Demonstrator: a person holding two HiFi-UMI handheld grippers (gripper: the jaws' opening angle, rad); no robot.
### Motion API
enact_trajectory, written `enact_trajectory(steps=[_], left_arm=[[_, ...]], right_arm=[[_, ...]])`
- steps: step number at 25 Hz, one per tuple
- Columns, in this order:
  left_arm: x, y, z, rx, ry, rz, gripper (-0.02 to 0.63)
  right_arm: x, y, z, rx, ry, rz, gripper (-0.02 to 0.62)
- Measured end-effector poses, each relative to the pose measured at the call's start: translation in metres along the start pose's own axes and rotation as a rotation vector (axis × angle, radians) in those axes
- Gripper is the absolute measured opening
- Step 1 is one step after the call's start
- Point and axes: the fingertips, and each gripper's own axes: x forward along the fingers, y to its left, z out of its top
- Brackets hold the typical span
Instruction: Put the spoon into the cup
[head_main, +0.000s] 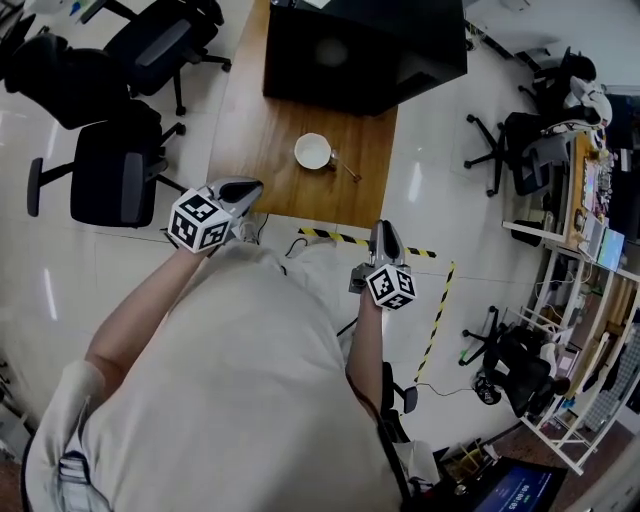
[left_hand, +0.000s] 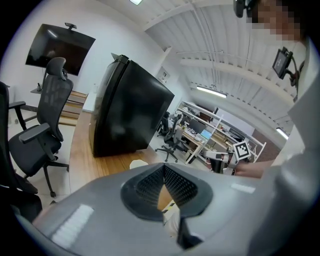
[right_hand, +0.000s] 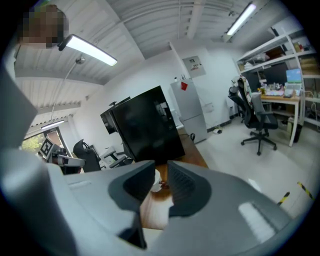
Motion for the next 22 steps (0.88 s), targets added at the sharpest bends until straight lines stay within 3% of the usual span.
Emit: enact_trajectory(steps=[9, 17, 22], left_arm=[[0.031, -0.014, 0.009, 0.019, 0.013, 0.019, 0.002], [0.047, -0.027, 0.025, -0.031, -0.024, 0.112, 0.002], [0.050, -0.031, 0.032, -0.046, -0.041, 0.173, 0.002]], right_arm=[[0.029, -0.027, -0.007, -0.182, 0.106, 0.039, 0.080], [0.074, -0.040, -0.017, -0.417, 0.265, 0.173, 0.106], [0.106, -0.050, -0.048, -0.561, 0.389, 0.258, 0.139]])
